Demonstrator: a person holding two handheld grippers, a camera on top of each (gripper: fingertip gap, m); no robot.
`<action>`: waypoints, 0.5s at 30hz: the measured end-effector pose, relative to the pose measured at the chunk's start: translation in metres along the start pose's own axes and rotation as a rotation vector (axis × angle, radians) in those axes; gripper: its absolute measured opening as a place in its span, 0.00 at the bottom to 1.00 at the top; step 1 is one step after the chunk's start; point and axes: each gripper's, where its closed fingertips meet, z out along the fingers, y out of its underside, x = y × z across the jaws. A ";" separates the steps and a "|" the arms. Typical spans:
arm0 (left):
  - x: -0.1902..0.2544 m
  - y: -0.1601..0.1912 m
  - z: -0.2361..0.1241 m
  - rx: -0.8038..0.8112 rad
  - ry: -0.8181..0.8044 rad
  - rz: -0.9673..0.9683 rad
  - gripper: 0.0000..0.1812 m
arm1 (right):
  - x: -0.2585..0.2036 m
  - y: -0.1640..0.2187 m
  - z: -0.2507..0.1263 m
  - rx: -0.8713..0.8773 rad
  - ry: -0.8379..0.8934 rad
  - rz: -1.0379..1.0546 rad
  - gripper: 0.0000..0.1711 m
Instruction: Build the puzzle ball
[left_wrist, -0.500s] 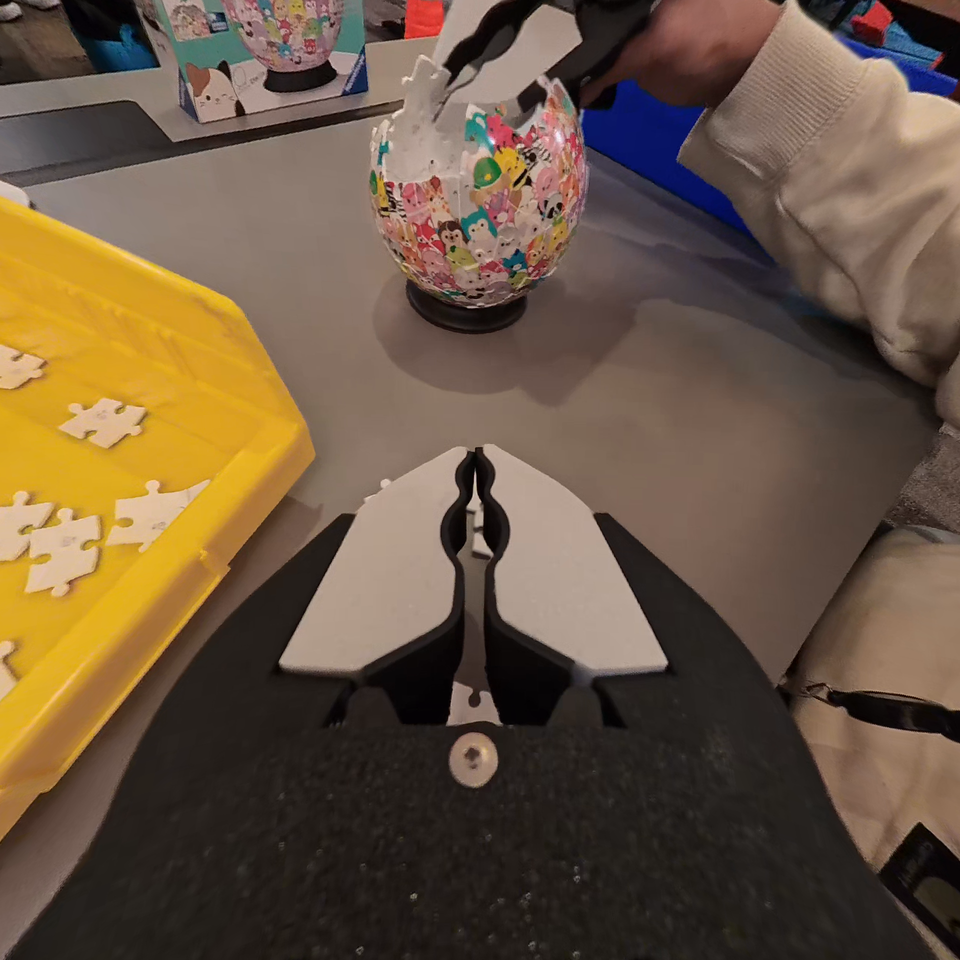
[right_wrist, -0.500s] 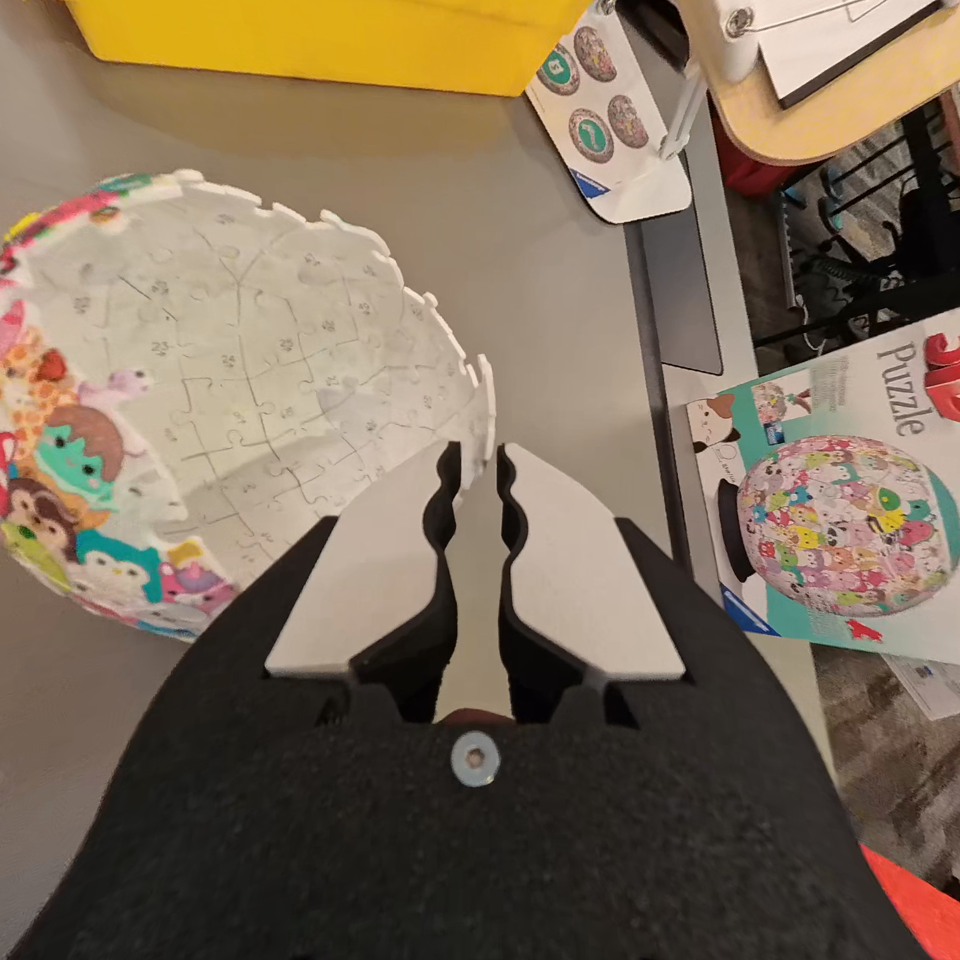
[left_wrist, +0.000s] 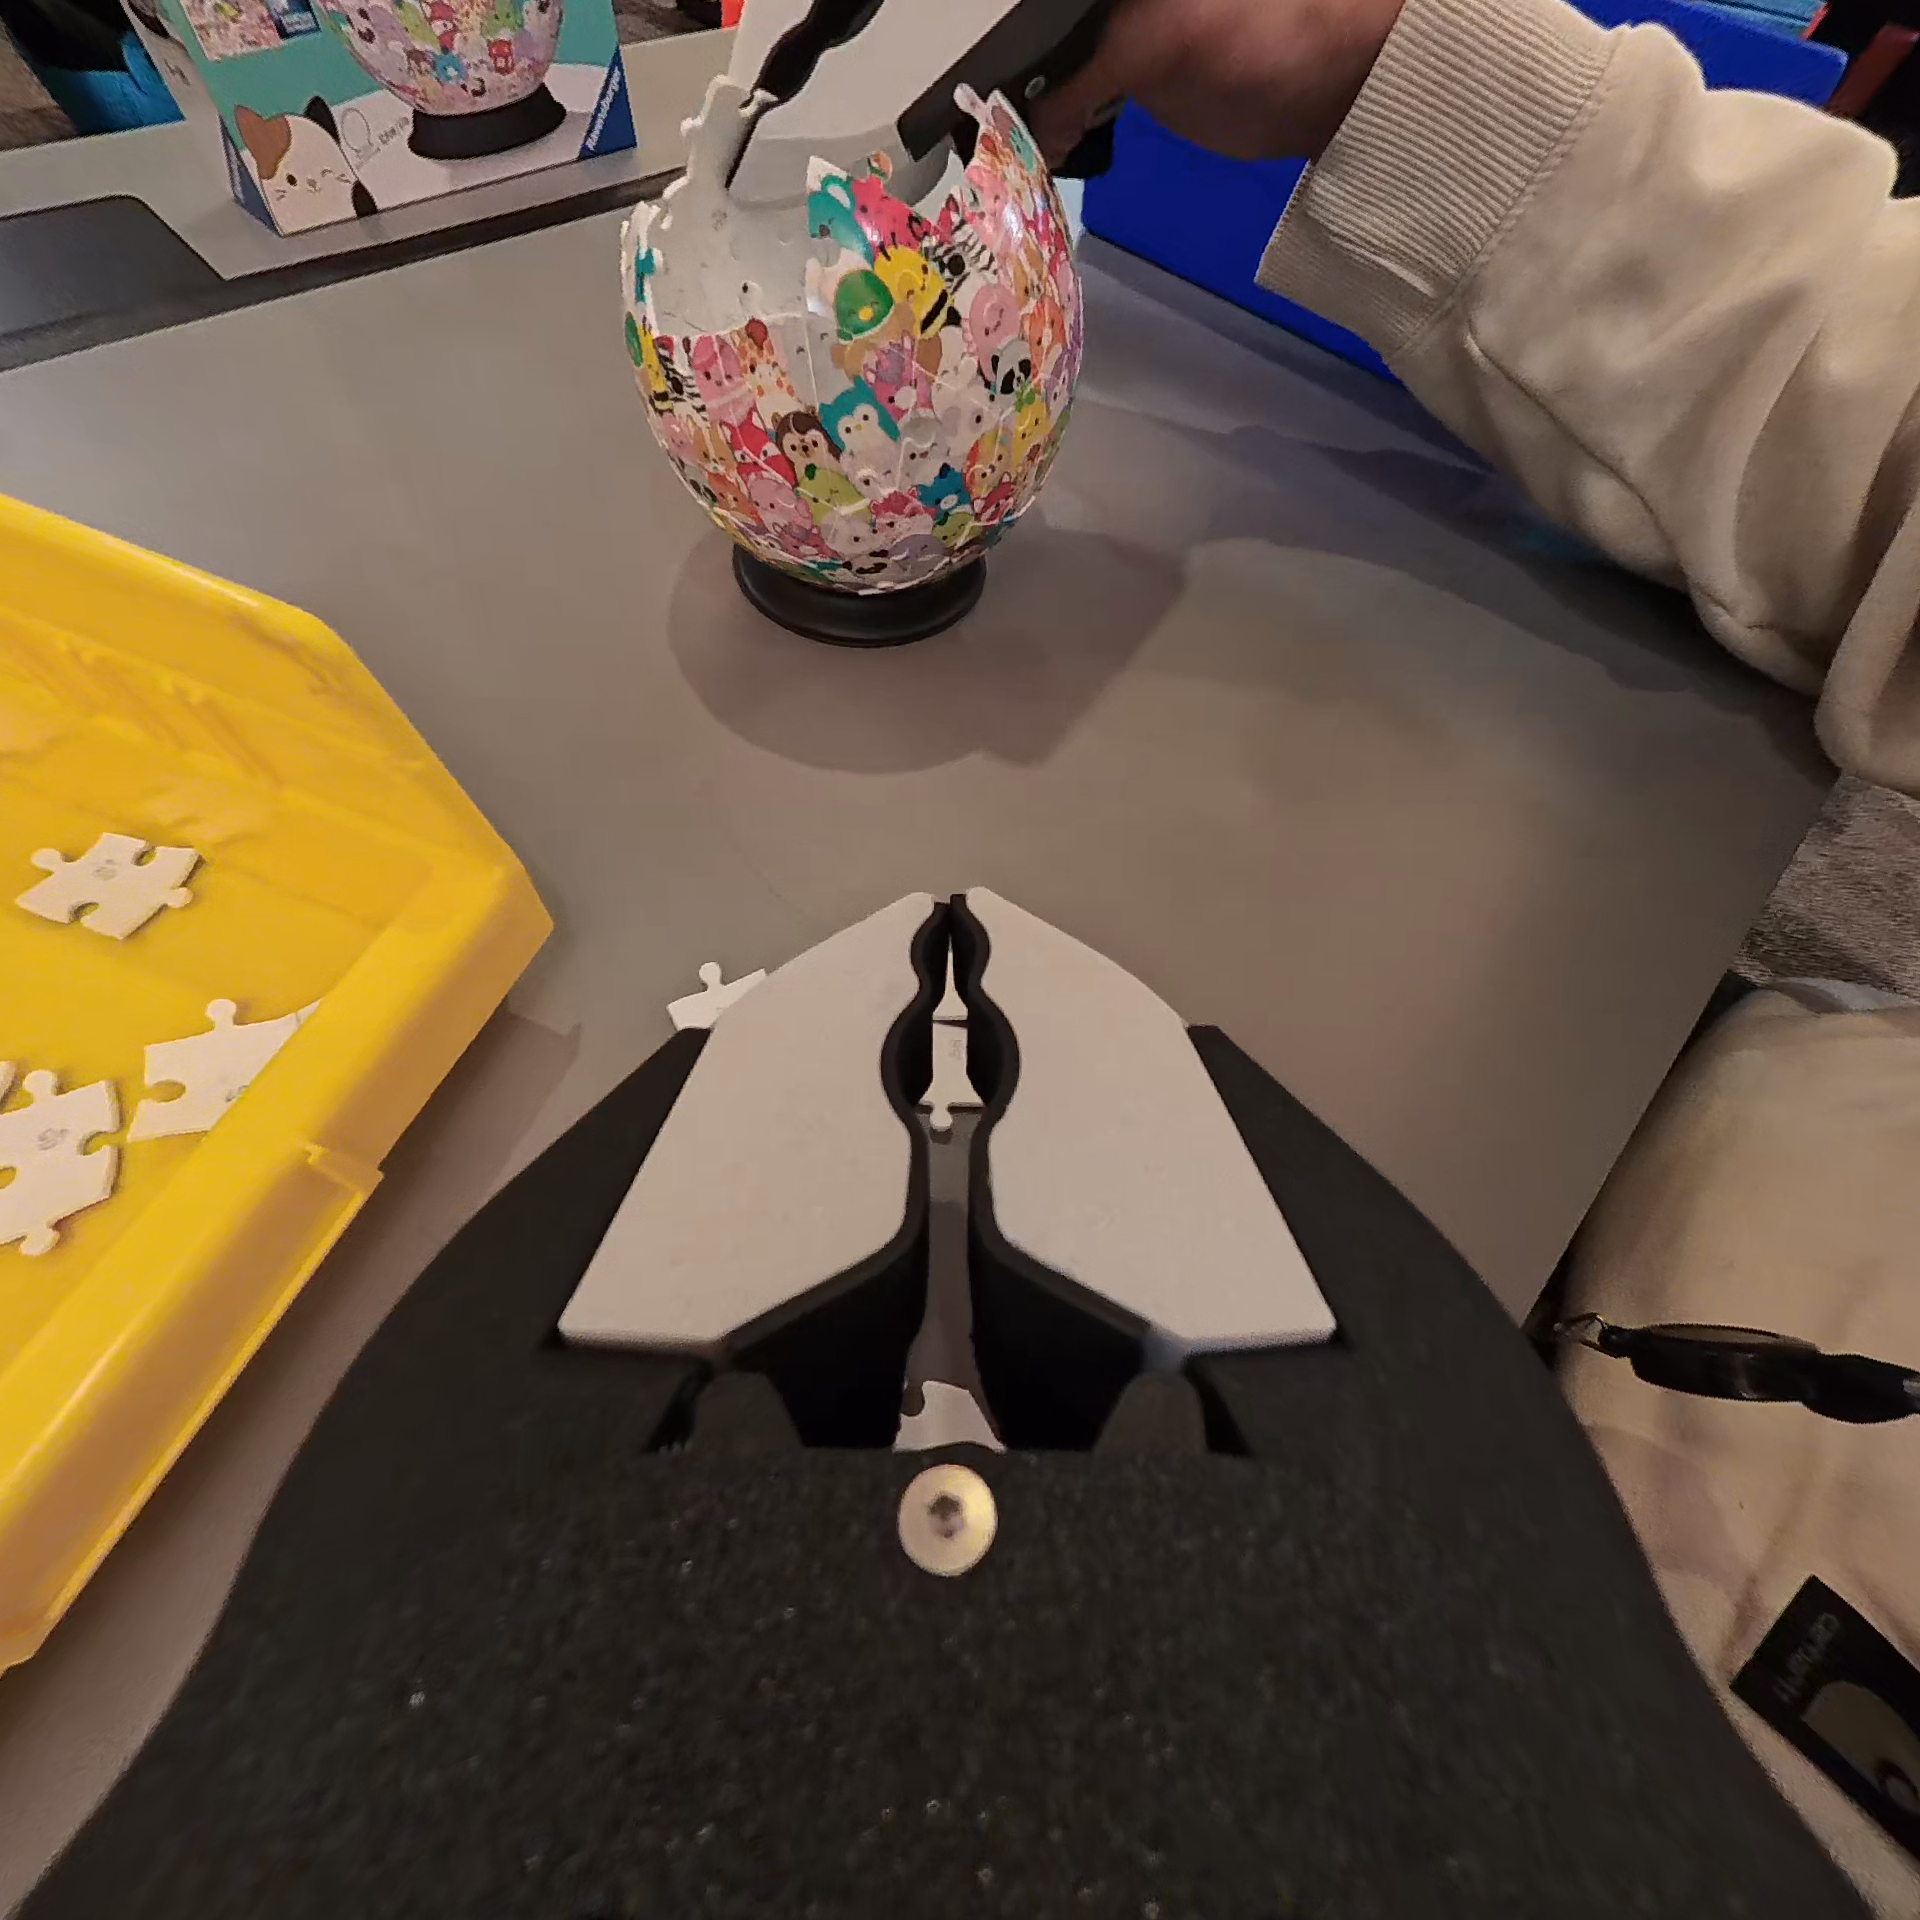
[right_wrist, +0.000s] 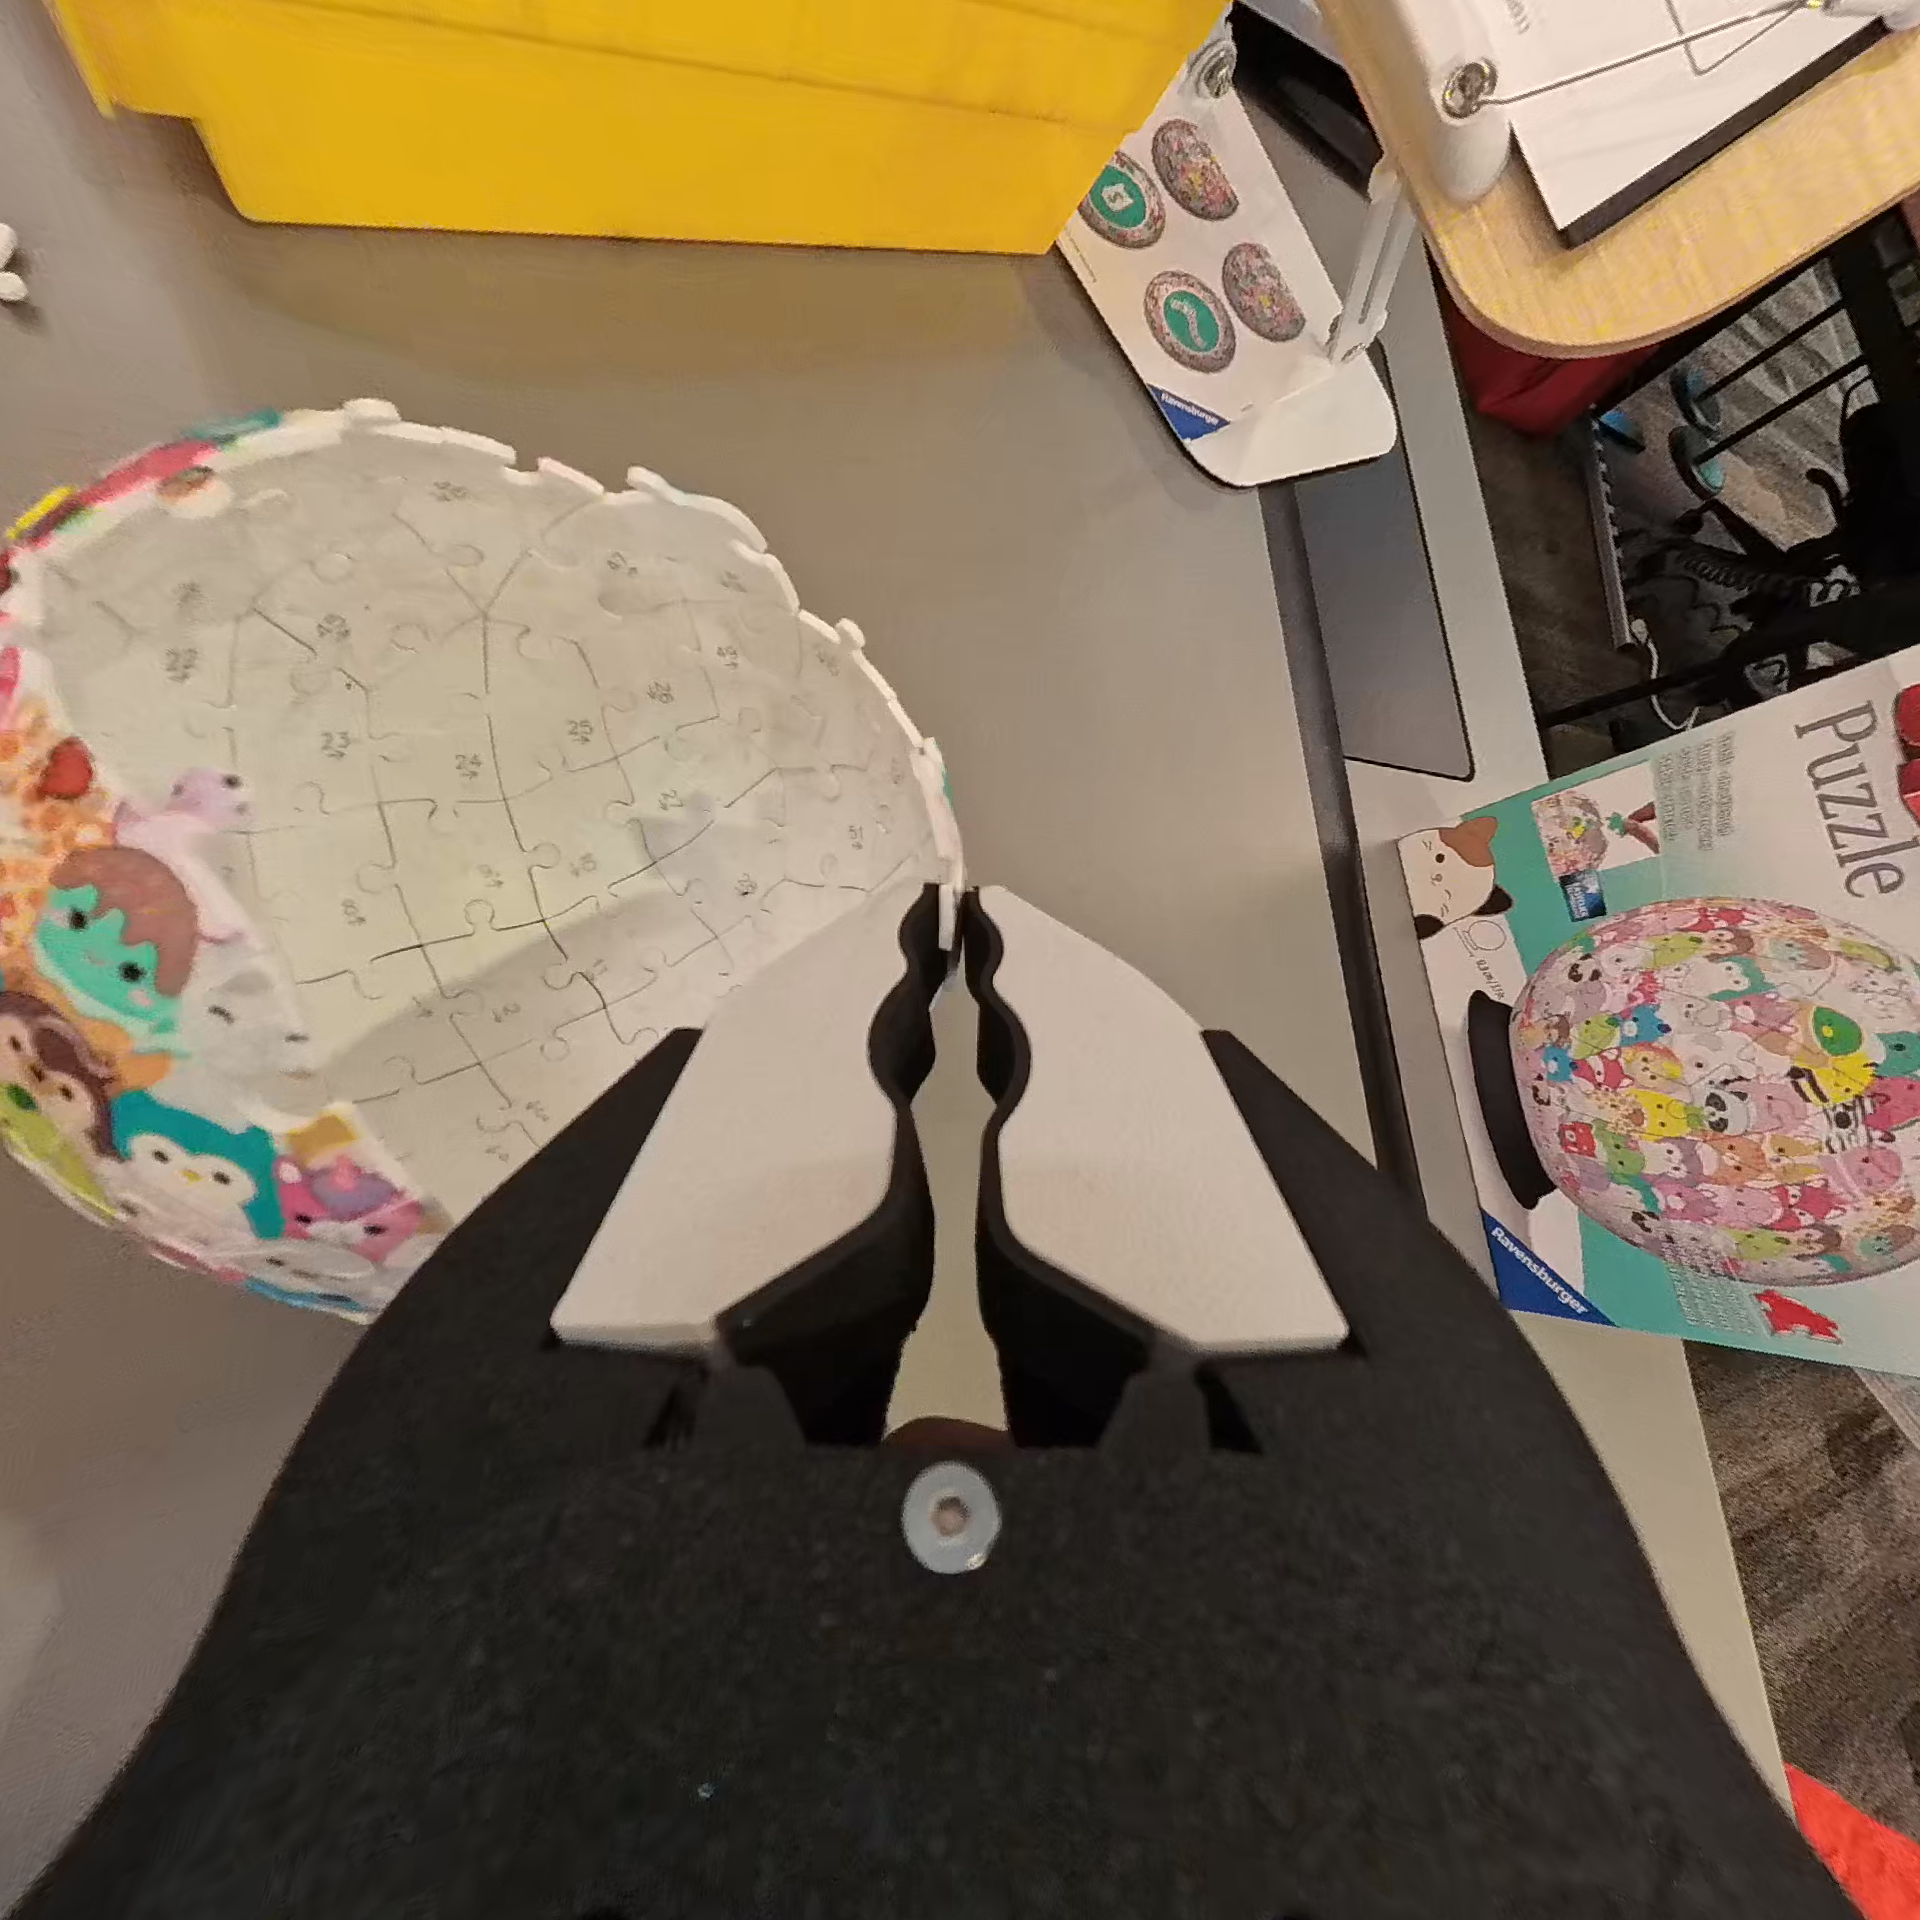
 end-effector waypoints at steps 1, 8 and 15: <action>0.001 0.000 0.000 0.000 -0.001 0.006 0.00 | 0.000 0.000 0.000 -0.002 -0.002 0.002 0.02; 0.006 0.000 0.000 -0.004 0.016 0.013 0.00 | 0.000 0.001 0.000 -0.005 -0.043 0.041 0.01; 0.006 0.002 0.000 -0.010 0.016 0.019 0.00 | 0.001 -0.001 -0.002 -0.008 -0.009 -0.016 0.03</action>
